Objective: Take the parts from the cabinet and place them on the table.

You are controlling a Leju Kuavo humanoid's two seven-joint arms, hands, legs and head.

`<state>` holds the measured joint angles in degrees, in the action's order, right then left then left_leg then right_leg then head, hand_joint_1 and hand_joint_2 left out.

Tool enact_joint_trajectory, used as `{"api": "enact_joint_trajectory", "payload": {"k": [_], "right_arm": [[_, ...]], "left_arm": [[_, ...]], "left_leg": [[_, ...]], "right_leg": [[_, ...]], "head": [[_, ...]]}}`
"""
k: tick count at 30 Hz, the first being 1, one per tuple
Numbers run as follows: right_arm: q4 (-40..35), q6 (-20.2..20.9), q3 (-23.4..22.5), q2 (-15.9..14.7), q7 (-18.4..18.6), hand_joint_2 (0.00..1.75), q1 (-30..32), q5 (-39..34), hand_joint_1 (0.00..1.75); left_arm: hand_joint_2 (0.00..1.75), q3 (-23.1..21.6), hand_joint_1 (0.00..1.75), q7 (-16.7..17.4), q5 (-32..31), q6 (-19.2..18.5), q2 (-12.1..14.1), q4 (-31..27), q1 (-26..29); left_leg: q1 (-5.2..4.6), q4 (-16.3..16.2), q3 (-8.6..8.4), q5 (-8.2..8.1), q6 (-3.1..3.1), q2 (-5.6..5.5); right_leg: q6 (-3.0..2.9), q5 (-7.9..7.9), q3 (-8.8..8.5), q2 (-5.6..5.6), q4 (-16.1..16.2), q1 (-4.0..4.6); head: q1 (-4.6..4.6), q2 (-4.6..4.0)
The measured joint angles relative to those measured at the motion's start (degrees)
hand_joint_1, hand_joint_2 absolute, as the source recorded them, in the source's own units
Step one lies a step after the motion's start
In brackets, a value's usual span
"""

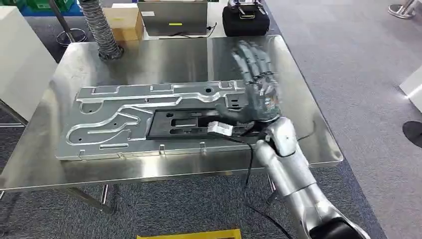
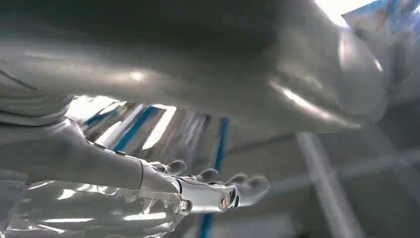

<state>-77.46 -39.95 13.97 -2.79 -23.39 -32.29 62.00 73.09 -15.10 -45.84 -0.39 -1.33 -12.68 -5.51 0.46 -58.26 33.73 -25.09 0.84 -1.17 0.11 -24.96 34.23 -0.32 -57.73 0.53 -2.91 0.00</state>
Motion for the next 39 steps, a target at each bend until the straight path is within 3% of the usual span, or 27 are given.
{"api": "enact_joint_trajectory", "payload": {"k": [2,4,5,7,8,9,10,11,13,14,18,20,23,24,25,26,28,29,33,34,35,36,38,39], "right_arm": [[-7.2,-0.1,-7.3,-1.5,-4.2,0.00,6.0,-3.3,0.00],[-12.6,-0.1,-14.7,-2.1,-6.6,0.00,12.0,-5.8,0.00],[-15.2,0.0,-18.6,-2.3,-7.3,0.00,15.2,-6.4,0.00],[-18.1,0.0,-24.6,-2.4,-9.7,0.00,20.5,-7.5,0.00],[-18.7,0.0,-26.6,-2.2,-10.9,0.00,22.8,-8.0,0.00],[-19.6,0.0,-30.1,-1.5,-12.5,0.00,24.8,-8.3,0.00],[-20.1,0.0,-32.5,-0.6,-13.1,0.00,26.7,-8.3,0.00],[-20.8,0.0,-35.5,0.5,-13.5,0.00,28.5,-7.8,0.00],[-21.4,0.0,-40.5,2.7,-13.2,0.00,31.1,-6.4,0.00],[-21.6,0.0,-42.7,3.5,-12.6,0.00,32.2,-5.3,0.00],[-21.2,0.0,-49.4,5.5,-9.8,0.00,35.8,-4.2,0.00],[-19.8,0.0,-52.3,6.0,-9.0,0.00,36.8,-3.8,0.00],[-17.7,0.1,-55.6,6.6,-9.0,0.00,37.9,-3.4,0.00],[-17.0,0.3,-56.4,6.8,-8.8,0.00,38.2,-3.1,0.00],[-16.3,0.7,-57.0,7.1,-8.5,0.00,38.3,-2.8,0.00],[-15.5,1.3,-57.7,7.3,-8.2,0.00,38.3,-2.5,0.00],[-13.2,2.6,-59.3,7.6,-8.0,0.00,38.2,-2.3,0.00],[-11.9,3.1,-60.3,7.7,-8.1,0.00,38.1,-2.5,0.00],[-3.5,3.7,-66.2,8.1,-11.6,0.00,36.5,-3.4,0.00],[-2.2,3.7,-67.3,8.2,-12.2,0.00,36.5,-3.5,0.00],[-1.2,3.7,-67.8,8.3,-12.5,0.00,36.3,-3.4,0.00],[-0.4,4.2,-68.2,8.4,-12.2,0.00,36.1,-2.9,0.00],[1.8,5.9,-69.4,8.5,-11.4,0.00,35.6,-1.7,0.00],[4.0,6.6,-70.5,8.5,-11.4,0.00,35.2,-1.4,0.00]], "left_arm": [[0.00,0.7,0.00,-0.2,1.0,-0.4,-0.2,0.0,0.6],[0.00,1.6,0.00,-0.3,1.4,-0.5,-0.3,0.0,1.1],[0.00,1.8,0.00,-0.4,1.5,-0.5,-0.4,0.0,1.1],[0.00,2.3,0.00,-0.3,1.6,-0.6,-0.6,0.0,1.1],[0.00,2.4,0.00,-0.2,1.6,-0.6,-0.6,0.0,1.2],[0.00,2.6,0.00,-0.1,1.6,-0.6,-0.7,0.0,1.2],[0.00,2.7,0.00,0.0,1.6,-0.6,-0.7,0.0,1.3],[0.00,2.8,0.00,0.0,1.6,-0.6,-0.7,0.0,1.3],[0.00,2.9,0.00,0.0,1.6,-1.0,-0.8,0.0,1.2],[0.00,2.9,0.00,-0.1,1.5,-1.1,-1.0,0.0,1.2],[0.00,2.9,0.00,-0.5,1.4,-1.4,-1.5,0.0,1.3],[0.00,2.9,0.00,-0.4,1.3,-1.5,-1.9,0.0,1.2],[0.00,2.9,0.00,-0.4,1.2,-1.5,-2.1,0.0,1.1],[0.00,2.9,0.00,-0.4,1.2,-1.5,-2.1,0.0,1.1],[0.00,2.9,0.00,-0.4,1.2,-1.5,-2.1,0.0,1.1],[0.00,2.9,0.00,-0.4,1.2,-1.6,-2.2,0.0,1.1],[0.00,2.9,0.00,-0.4,1.0,-1.6,-2.5,0.0,1.1],[0.00,2.9,0.00,-0.4,0.8,-1.6,-2.6,0.0,1.1],[0.00,2.9,0.00,-0.2,0.8,-1.5,-3.0,0.0,1.1],[0.00,3.0,0.00,-0.1,0.7,-1.5,-3.0,0.0,1.2],[0.00,3.0,0.00,-0.1,0.7,-1.5,-3.0,0.0,1.3],[0.00,3.0,0.00,0.1,0.7,-1.5,-3.1,0.0,1.3],[0.00,3.0,0.00,0.1,0.5,-1.5,-3.1,0.0,1.2],[0.00,3.0,0.00,0.2,0.4,-1.5,-3.1,0.0,1.2]], "left_leg": [[0.21,0.3,-0.29,-0.14,-0.50,-0.11],[0.05,-0.2,-0.44,-0.95,-0.93,0.17],[-0.04,-2.4,0.31,-2.78,-1.30,0.57],[0.28,-11.0,4.01,-7.49,-1.59,0.74],[0.34,-15.1,5.88,-9.08,-1.78,0.78],[0.38,-17.3,6.93,-9.38,-1.91,0.81],[0.46,-16.2,6.38,-7.99,-2.05,0.82],[0.54,-12.6,4.51,-5.80,-2.09,0.82],[0.67,-1.3,-1.37,-0.95,-1.88,0.82],[0.54,-0.3,-1.85,-2.42,-1.40,0.73],[0.17,0.1,-1.87,-1.38,0.03,0.64],[0.42,0.4,-1.75,-0.81,0.80,0.86],[0.13,0.3,-0.70,-0.25,1.23,0.98],[0.06,0.2,-0.30,-0.03,1.24,1.00],[0.03,0.1,0.07,0.19,1.17,1.02],[0.03,0.0,0.38,0.37,1.06,1.05],[0.03,0.0,0.77,0.82,0.81,0.99],[0.00,0.0,0.81,1.09,0.57,0.99],[0.08,0.5,1.01,2.40,-0.93,0.94],[-0.17,0.4,1.38,2.53,-1.28,0.88],[0.01,-1.0,2.07,0.37,-1.53,0.88],[0.08,-4.0,3.14,-2.78,-1.77,0.91],[0.24,-13.0,5.76,-8.79,-2.02,0.93],[0.23,-16.2,6.31,-10.41,-2.08,0.93]], "right_leg": [[-0.28,-0.25,-0.31,-0.11,0.1,0.21],[-0.53,0.35,-1.33,-0.53,1.5,-0.56],[-0.83,0.40,-1.71,-0.46,2.0,-0.65],[-1.19,0.21,-1.74,-0.54,1.9,-0.64],[-1.21,0.16,-1.70,-0.55,1.9,-0.63],[-1.15,0.11,-1.64,-0.48,1.8,-0.66],[-1.00,0.00,-1.69,-0.28,1.7,-0.74],[-0.82,-0.18,-1.80,-0.21,1.5,-0.78],[-0.29,-0.76,-1.92,-0.11,0.7,-0.87],[0.04,-0.98,-1.76,-0.09,0.5,-0.67],[1.30,-0.61,-1.78,0.04,0.2,-0.70],[1.92,-3.40,-0.76,0.15,-3.0,-0.92],[2.51,-10.71,4.04,0.21,-15.3,-1.18],[2.58,-11.48,4.77,0.22,-17.6,-1.28],[2.56,-10.77,4.07,0.22,-16.9,-1.30],[2.44,-9.10,2.21,0.21,-13.8,-1.29],[1.93,-5.05,-4.21,0.21,-3.3,-1.29],[1.55,-5.29,-6.44,0.22,1.0,-1.18],[0.24,-3.69,-5.72,0.34,1.1,-0.36],[-0.20,-2.86,-5.35,0.13,1.7,-1.11],[-0.52,-2.23,-4.77,-0.07,1.7,-1.11],[-0.97,-1.73,-4.07,0.02,1.7,-1.11],[-1.07,-0.76,-2.72,0.00,1.7,-0.96],[-1.06,-0.27,-2.02,-0.03,1.6,-0.86]], "head": [[0.02,0.00],[0.00,0.00],[0.00,0.00],[0.00,0.00],[0.00,0.00],[0.00,0.00],[0.00,0.00],[0.00,0.00],[0.00,0.00],[0.00,0.00],[0.00,0.00],[0.02,0.00],[0.02,0.00],[0.02,0.00],[0.02,0.00],[0.02,0.00],[0.02,0.00],[0.02,0.00],[0.02,0.00],[0.02,0.00],[0.00,0.00],[0.00,0.00],[0.00,0.00],[0.00,0.00]]}}
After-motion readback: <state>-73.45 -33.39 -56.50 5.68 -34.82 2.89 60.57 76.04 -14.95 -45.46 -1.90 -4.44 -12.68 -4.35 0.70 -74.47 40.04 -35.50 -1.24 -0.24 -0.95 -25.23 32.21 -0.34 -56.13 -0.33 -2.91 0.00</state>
